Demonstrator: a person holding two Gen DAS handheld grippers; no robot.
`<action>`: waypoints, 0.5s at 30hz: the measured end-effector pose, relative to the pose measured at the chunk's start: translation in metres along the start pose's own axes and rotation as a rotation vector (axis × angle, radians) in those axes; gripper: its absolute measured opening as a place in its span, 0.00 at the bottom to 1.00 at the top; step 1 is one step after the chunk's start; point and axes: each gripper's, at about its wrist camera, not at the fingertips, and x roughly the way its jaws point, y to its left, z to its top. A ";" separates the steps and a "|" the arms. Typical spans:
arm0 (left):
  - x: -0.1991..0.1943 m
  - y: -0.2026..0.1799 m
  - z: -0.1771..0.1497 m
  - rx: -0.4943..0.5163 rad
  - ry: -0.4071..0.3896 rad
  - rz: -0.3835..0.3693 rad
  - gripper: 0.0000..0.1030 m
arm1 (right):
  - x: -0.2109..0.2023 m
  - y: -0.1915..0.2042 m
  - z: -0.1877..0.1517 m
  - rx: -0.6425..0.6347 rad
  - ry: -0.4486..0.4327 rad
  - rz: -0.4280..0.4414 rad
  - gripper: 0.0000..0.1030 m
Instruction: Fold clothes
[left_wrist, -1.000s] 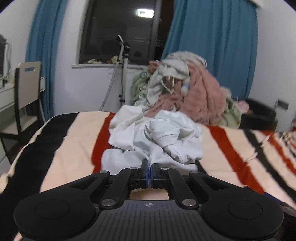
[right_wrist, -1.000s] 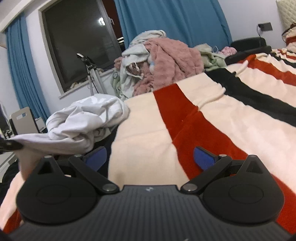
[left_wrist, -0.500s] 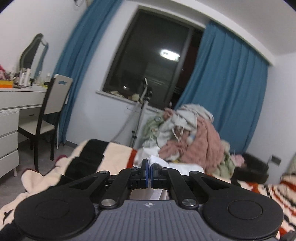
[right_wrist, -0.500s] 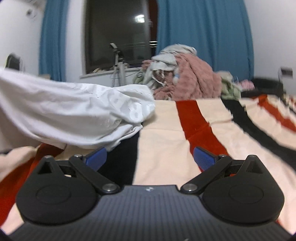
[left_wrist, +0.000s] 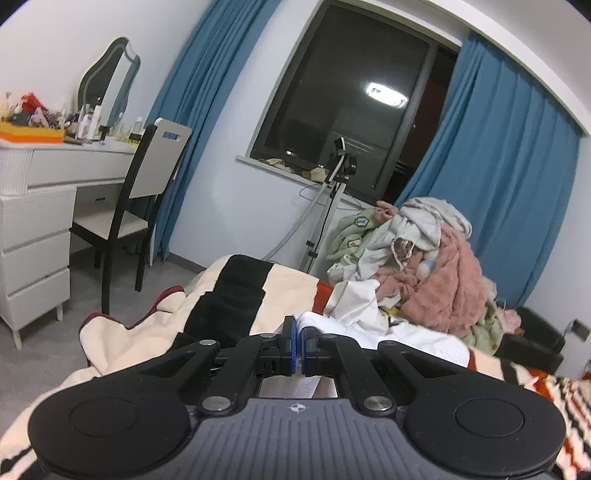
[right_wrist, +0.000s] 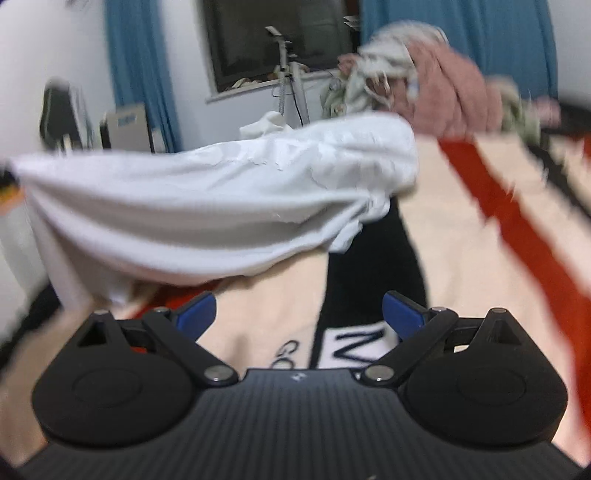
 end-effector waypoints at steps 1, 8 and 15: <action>0.002 0.000 0.002 -0.013 -0.007 -0.001 0.02 | 0.004 -0.011 0.001 0.063 0.000 0.017 0.86; 0.033 -0.005 0.006 -0.086 -0.064 0.042 0.02 | 0.065 -0.080 0.016 0.402 -0.017 0.116 0.63; 0.073 -0.002 0.003 -0.108 -0.069 0.091 0.02 | 0.111 -0.081 0.035 0.402 -0.001 0.135 0.24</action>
